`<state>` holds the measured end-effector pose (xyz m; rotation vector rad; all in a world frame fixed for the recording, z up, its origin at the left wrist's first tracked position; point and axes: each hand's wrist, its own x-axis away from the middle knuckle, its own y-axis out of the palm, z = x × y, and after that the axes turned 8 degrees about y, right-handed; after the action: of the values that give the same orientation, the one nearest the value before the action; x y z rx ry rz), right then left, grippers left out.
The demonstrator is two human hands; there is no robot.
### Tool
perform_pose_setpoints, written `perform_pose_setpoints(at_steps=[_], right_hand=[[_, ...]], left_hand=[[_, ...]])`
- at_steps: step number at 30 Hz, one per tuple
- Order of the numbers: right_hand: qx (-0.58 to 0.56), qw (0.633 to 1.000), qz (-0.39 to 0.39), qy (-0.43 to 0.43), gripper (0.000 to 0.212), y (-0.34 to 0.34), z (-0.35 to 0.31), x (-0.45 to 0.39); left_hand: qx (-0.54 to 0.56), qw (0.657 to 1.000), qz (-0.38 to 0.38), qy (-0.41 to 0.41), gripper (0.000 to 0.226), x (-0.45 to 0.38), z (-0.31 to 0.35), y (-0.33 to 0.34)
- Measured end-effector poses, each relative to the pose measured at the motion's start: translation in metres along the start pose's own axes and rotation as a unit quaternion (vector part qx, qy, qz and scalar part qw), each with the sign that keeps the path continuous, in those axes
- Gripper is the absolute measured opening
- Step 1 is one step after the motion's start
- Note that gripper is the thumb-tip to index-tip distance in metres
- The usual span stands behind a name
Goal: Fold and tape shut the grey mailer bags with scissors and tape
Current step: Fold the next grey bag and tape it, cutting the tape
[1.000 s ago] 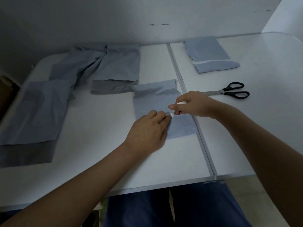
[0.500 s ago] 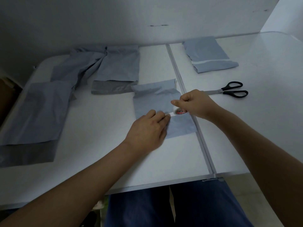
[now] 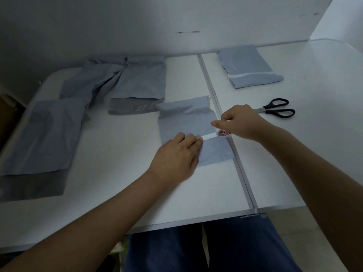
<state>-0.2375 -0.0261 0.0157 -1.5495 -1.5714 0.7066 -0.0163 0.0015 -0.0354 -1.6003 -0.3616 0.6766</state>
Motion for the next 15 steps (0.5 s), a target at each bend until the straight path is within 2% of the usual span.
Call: perform_pose_setpoints(at_steps=[7,15], right_hand=[[0.018,1.0,0.019,-0.01,0.05,0.003,0.002,0.003],[0.024,0.999,0.027,-0.011,0.048,0.004,0.005,0.001]], left_hand=[[-0.015,1.0,-0.007,-0.01,0.044,-0.005,0.005,-0.006],[-0.029,0.997,-0.073,-0.002,0.052,-0.017,0.008,-0.017]])
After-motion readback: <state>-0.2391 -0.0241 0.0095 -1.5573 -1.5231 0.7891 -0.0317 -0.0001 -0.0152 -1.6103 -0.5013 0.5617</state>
